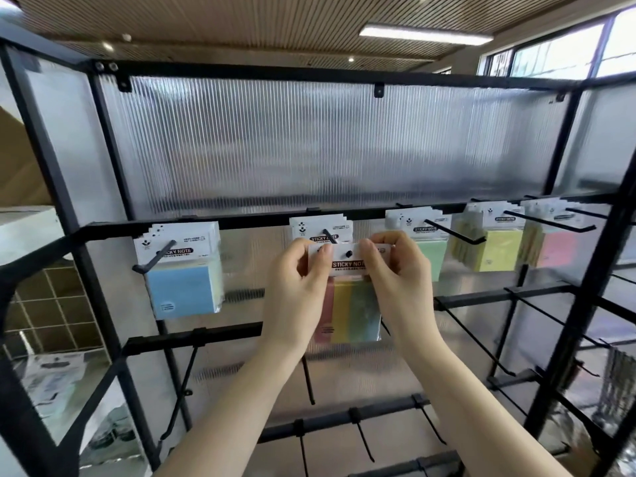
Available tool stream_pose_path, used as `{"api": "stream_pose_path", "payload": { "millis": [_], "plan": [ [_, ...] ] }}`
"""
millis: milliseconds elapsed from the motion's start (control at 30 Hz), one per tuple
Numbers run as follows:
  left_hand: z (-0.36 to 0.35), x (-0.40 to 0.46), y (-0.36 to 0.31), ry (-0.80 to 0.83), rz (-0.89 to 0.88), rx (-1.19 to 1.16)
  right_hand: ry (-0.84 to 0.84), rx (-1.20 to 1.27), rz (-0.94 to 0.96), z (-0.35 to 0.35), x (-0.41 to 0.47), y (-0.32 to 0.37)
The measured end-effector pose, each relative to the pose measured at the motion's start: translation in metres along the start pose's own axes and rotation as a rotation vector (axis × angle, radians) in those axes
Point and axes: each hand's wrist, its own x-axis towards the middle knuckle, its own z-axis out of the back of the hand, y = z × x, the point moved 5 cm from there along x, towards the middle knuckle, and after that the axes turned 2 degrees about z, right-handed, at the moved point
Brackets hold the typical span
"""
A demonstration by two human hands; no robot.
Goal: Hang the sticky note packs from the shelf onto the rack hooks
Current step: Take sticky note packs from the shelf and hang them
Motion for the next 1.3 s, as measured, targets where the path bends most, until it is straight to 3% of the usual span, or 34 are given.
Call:
{"api": "stream_pose_path", "payload": {
  "millis": [133,300,400,667,1133,1300],
  "plan": [
    [-0.002,0.001,0.009,-0.031,-0.028,0.079,0.029,-0.012,-0.026,-0.004,0.004,-0.013],
    [0.001,0.005,0.032,-0.212,-0.024,0.199,0.006,-0.074,-0.07,-0.008,0.009,-0.032],
    [0.004,0.005,0.036,-0.28,-0.132,0.304,-0.035,-0.122,-0.075,-0.009,0.012,-0.04],
    [-0.001,0.001,0.047,-0.175,-0.359,0.624,0.005,-0.236,-0.176,-0.017,0.016,-0.076],
    [0.006,-0.032,0.109,0.165,0.094,0.749,0.261,-0.378,-0.528,-0.021,-0.012,-0.134],
    [0.017,-0.049,0.116,0.252,0.16,0.744,0.466,-0.49,-0.603,-0.025,-0.041,-0.135]
  ]
}}
